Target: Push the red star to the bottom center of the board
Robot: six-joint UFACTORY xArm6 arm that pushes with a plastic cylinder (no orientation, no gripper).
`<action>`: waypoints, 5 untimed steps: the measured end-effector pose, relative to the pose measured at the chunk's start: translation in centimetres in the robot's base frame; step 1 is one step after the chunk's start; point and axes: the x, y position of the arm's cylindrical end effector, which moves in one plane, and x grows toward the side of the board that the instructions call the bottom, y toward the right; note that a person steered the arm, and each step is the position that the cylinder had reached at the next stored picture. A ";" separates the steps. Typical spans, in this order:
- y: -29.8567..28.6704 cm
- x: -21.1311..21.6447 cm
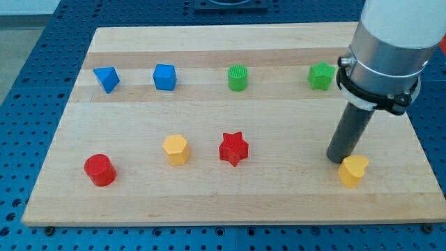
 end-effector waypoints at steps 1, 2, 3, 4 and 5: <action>-1.4 0.0; -5.0 0.0; -8.2 -0.1; -9.0 -1.2; -8.8 -3.8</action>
